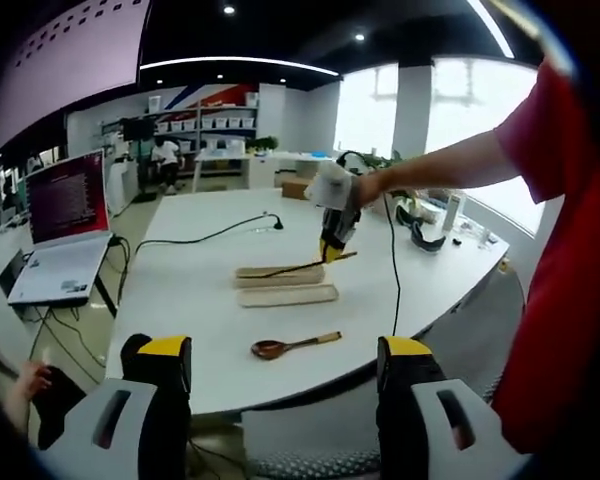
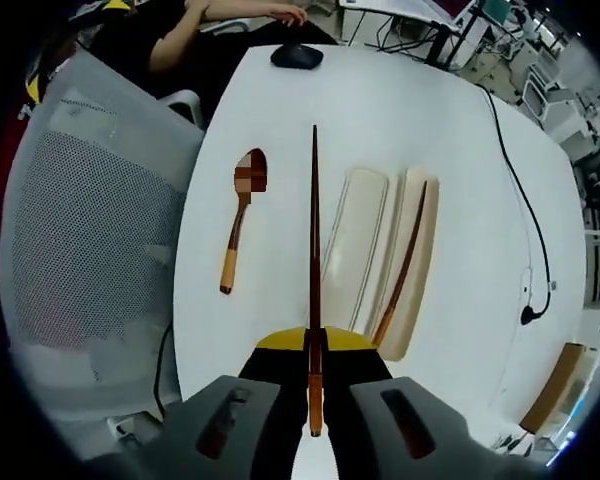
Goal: Arrange the utensils inside the cutlery case until each visible utensil rests in its matching compartment.
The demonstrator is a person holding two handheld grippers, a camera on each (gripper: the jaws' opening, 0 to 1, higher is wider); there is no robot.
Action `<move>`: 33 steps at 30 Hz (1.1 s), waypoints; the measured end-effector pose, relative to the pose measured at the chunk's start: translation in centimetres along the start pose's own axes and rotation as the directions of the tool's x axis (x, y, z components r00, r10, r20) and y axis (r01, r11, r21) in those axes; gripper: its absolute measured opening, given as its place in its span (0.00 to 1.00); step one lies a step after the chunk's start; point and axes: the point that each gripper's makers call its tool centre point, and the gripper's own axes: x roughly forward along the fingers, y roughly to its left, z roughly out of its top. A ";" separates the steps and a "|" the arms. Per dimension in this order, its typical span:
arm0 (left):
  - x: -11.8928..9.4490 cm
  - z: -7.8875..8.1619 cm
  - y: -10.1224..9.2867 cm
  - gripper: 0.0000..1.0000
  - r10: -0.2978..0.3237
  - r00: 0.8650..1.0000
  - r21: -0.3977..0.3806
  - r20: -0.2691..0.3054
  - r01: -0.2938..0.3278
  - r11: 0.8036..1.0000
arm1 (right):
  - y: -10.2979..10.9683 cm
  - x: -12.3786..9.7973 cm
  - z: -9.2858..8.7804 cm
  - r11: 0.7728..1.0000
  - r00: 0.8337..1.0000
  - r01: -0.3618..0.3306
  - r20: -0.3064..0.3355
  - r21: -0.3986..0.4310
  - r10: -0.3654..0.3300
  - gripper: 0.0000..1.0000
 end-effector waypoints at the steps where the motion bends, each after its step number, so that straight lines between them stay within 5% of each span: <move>1: -0.1 0.2 0.0 0.78 0.002 1.000 -0.022 0.020 -0.001 1.000 | -0.2 -0.3 0.1 1.000 1.000 0.003 -0.001 -0.002 -0.003 0.00; 4: -0.4 0.8 0.2 0.79 -0.004 0.998 -0.075 0.065 0.009 0.997 | -0.5 -1.0 0.5 1.000 1.000 0.005 0.009 0.003 -0.005 0.00; 16: -0.9 -0.8 1.0 0.80 0.017 0.998 -0.096 0.065 -0.011 0.995 | -1.7 -2.8 0.4 0.998 1.000 0.013 0.012 0.060 -0.014 0.00; 19: -1.0 -1.3 1.1 0.80 0.016 0.998 -0.117 0.063 -0.008 0.993 | -1.5 -2.1 0.7 0.989 0.999 -0.004 0.036 0.149 -0.001 0.00; 27: -1.1 -1.4 1.5 0.80 0.020 0.998 -0.151 0.061 -0.010 0.988 | -0.9 0.2 1.2 0.983 0.998 0.006 0.064 0.184 -0.018 0.00; 31: -1.0 -1.5 1.7 0.79 0.019 0.999 -0.143 0.051 -0.011 0.990 | -0.7 0.1 1.2 0.983 0.998 -0.028 0.060 0.181 0.018 0.00; 33: -0.8 -1.4 1.7 0.79 0.014 0.999 -0.142 0.052 -0.007 0.990 | 0.3 0.1 1.2 0.969 0.994 -0.107 0.055 0.221 0.097 0.00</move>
